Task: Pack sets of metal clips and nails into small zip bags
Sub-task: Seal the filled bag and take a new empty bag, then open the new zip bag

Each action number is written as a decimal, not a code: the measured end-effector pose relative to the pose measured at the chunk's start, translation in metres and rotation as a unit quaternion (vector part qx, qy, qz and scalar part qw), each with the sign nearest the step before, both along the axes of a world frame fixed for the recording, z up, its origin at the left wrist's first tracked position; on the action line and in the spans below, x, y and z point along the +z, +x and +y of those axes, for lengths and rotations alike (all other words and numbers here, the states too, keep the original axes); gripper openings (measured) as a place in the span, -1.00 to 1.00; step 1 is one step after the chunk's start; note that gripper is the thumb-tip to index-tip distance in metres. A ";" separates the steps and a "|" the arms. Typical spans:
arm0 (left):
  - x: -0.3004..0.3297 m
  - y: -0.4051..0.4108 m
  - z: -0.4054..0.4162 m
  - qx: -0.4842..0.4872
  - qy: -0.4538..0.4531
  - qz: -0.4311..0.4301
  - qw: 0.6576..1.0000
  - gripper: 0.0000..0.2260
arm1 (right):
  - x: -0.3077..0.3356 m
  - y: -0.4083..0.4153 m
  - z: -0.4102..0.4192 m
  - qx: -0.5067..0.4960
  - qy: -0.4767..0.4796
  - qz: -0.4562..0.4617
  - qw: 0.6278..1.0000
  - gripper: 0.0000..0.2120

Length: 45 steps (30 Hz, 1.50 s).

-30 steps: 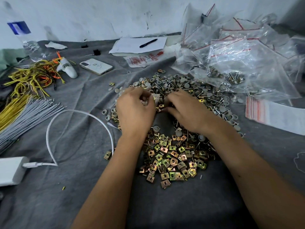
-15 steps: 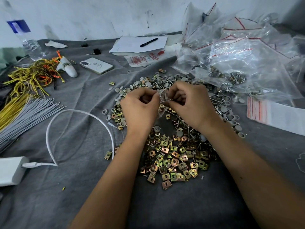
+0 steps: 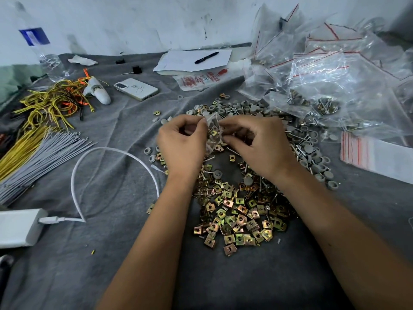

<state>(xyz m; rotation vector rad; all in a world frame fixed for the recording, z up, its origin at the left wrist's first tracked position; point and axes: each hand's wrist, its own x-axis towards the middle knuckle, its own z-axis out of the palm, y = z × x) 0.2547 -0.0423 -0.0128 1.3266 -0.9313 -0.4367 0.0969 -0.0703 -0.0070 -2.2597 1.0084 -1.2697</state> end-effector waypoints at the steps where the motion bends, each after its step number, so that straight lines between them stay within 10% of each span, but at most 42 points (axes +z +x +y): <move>1: 0.000 0.002 -0.001 0.018 -0.005 0.008 1.000 -0.90 | 0.000 0.000 0.000 -0.002 0.001 -0.012 1.000 -0.78; 9: 0.005 0.012 0.000 0.129 -0.059 0.066 0.988 -0.84 | -0.011 0.015 0.008 0.091 0.064 0.298 0.948 -0.67; 17: 0.002 0.010 -0.001 0.104 -0.049 0.051 0.992 -0.89 | -0.007 0.012 0.006 0.151 0.131 0.315 0.928 -0.85; 29: -0.004 -0.002 -0.001 -0.054 0.036 -0.111 0.992 -0.96 | 0.003 -0.004 -0.003 0.016 0.081 -0.016 0.996 -0.96; 45: -0.005 -0.004 -0.003 -0.062 0.047 -0.068 0.995 -0.92 | 0.002 -0.003 -0.004 -0.022 0.026 -0.052 0.998 -0.82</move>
